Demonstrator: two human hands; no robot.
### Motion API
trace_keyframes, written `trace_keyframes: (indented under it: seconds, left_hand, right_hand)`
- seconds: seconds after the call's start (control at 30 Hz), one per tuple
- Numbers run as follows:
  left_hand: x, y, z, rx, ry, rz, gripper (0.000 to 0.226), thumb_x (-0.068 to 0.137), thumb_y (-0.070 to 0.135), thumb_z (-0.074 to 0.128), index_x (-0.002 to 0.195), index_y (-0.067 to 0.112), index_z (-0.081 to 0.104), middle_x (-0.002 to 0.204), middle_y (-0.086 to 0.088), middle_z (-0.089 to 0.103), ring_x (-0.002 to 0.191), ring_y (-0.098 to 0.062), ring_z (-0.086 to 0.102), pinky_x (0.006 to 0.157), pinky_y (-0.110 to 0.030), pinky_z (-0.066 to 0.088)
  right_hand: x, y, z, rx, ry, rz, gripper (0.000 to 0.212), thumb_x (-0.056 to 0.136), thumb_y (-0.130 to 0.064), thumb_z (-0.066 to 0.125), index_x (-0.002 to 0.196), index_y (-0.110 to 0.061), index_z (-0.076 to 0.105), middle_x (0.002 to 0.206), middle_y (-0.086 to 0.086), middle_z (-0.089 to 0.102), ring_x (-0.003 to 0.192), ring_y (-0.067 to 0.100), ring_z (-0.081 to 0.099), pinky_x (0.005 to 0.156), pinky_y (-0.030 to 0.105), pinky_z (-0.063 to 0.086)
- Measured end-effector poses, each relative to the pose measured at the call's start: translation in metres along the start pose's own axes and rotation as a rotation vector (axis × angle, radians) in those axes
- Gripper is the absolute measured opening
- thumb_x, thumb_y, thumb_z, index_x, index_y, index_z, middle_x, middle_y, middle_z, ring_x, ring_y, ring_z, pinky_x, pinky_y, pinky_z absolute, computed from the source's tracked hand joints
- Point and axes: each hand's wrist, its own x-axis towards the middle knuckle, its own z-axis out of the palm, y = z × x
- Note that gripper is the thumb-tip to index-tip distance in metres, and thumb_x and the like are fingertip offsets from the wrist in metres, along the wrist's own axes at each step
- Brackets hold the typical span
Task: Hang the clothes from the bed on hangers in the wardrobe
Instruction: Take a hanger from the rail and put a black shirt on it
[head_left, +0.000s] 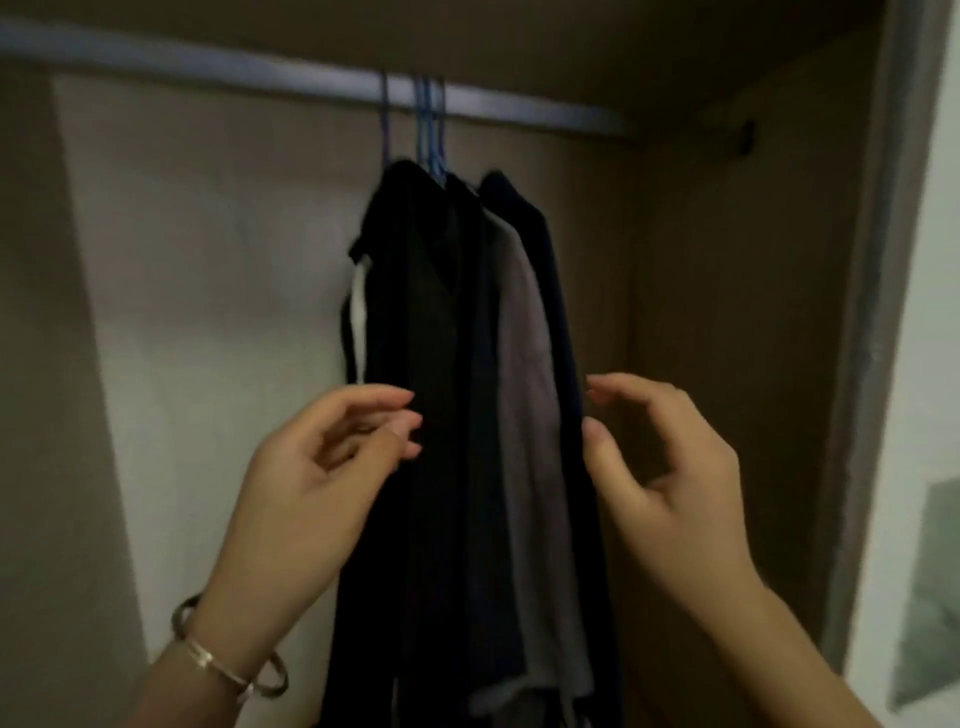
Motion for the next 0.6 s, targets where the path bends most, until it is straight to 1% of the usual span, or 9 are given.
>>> trace_keyframes:
  seconds: [0.1, 0.17, 0.23, 0.33, 0.4, 0.43, 0.5, 0.57, 0.6]
  left_hand:
    - [0.049, 0.014, -0.025, 0.060, 0.002, 0.069, 0.022, 0.083, 0.008, 0.059, 0.085, 0.030, 0.063, 0.086, 0.004, 0.072, 0.080, 0.002, 0.066, 0.078, -0.014, 0.053]
    - [0.081, 0.020, -0.031, 0.060, -0.019, 0.057, 0.021, 0.084, 0.006, 0.058, 0.086, 0.027, 0.062, 0.089, 0.006, 0.068, 0.085, 0.000, 0.063, 0.086, -0.020, 0.051]
    - [0.110, 0.023, -0.030, 0.054, -0.044, 0.023, 0.017, 0.085, 0.007, 0.057, 0.091, 0.022, 0.060, 0.098, 0.002, 0.065, 0.096, -0.010, 0.061, 0.090, -0.026, 0.048]
    - [0.149, 0.026, -0.022, 0.099, -0.067, -0.015, 0.021, 0.087, 0.014, 0.056, 0.108, 0.016, 0.057, 0.110, -0.008, 0.062, 0.098, -0.015, 0.058, 0.092, -0.028, 0.046]
    - [0.172, 0.028, -0.013, 0.142, -0.099, -0.046, 0.028, 0.088, 0.020, 0.056, 0.115, 0.012, 0.054, 0.100, -0.004, 0.060, 0.085, -0.011, 0.054, 0.080, -0.024, 0.045]
    - [0.183, 0.030, -0.008, 0.167, -0.121, -0.083, 0.027, 0.088, 0.024, 0.054, 0.112, 0.012, 0.054, 0.091, -0.001, 0.058, 0.078, -0.009, 0.052, 0.074, -0.022, 0.043]
    - [0.201, 0.035, 0.002, 0.216, -0.139, -0.160, 0.018, 0.089, 0.031, 0.052, 0.093, 0.014, 0.057, 0.078, 0.001, 0.054, 0.069, -0.011, 0.050, 0.066, -0.025, 0.042]
    - [0.217, 0.039, 0.010, 0.246, -0.110, -0.178, 0.019, 0.088, 0.031, 0.051, 0.079, 0.015, 0.057, 0.079, -0.004, 0.058, 0.077, -0.019, 0.057, 0.074, -0.028, 0.046]
    - [0.224, 0.040, 0.014, 0.264, -0.100, -0.183, 0.021, 0.087, 0.030, 0.052, 0.083, 0.012, 0.061, 0.083, -0.008, 0.061, 0.084, -0.024, 0.060, 0.080, -0.031, 0.048]
  right_hand:
    - [0.053, -0.026, 0.018, 0.095, 0.048, -0.027, 0.029, 0.080, -0.038, 0.048, 0.106, -0.030, 0.057, 0.098, -0.022, 0.057, 0.096, -0.004, 0.057, 0.077, 0.014, 0.050]
    - [0.087, -0.041, 0.030, 0.131, 0.106, -0.049, 0.024, 0.081, -0.030, 0.054, 0.104, -0.026, 0.061, 0.095, -0.012, 0.062, 0.089, 0.000, 0.059, 0.079, 0.017, 0.049]
    - [0.120, -0.052, 0.038, 0.129, 0.108, -0.023, 0.023, 0.083, -0.021, 0.059, 0.105, -0.020, 0.065, 0.098, -0.004, 0.065, 0.091, 0.007, 0.061, 0.085, 0.022, 0.049]
    - [0.166, -0.060, 0.044, 0.026, -0.051, 0.086, 0.027, 0.088, -0.017, 0.055, 0.114, -0.017, 0.063, 0.106, -0.004, 0.064, 0.099, 0.009, 0.058, 0.089, 0.022, 0.043]
    - [0.192, -0.059, 0.048, -0.079, -0.169, 0.145, 0.028, 0.090, -0.018, 0.052, 0.116, -0.017, 0.063, 0.111, 0.002, 0.066, 0.106, 0.015, 0.059, 0.091, 0.026, 0.043]
    - [0.202, -0.058, 0.051, -0.123, -0.223, 0.176, 0.029, 0.090, -0.017, 0.051, 0.117, -0.017, 0.062, 0.116, 0.004, 0.065, 0.111, 0.019, 0.058, 0.093, 0.026, 0.042]
    - [0.220, -0.055, 0.058, -0.191, -0.331, 0.228, 0.032, 0.091, -0.015, 0.050, 0.121, -0.014, 0.060, 0.124, 0.008, 0.062, 0.118, 0.022, 0.055, 0.095, 0.027, 0.042]
    - [0.234, -0.053, 0.063, -0.247, -0.431, 0.255, 0.033, 0.090, -0.016, 0.053, 0.122, -0.012, 0.060, 0.126, 0.011, 0.060, 0.117, 0.026, 0.056, 0.094, 0.030, 0.044]
    - [0.239, -0.052, 0.066, -0.280, -0.470, 0.259, 0.033, 0.089, -0.018, 0.054, 0.120, -0.011, 0.061, 0.124, 0.011, 0.061, 0.114, 0.027, 0.058, 0.091, 0.030, 0.045]
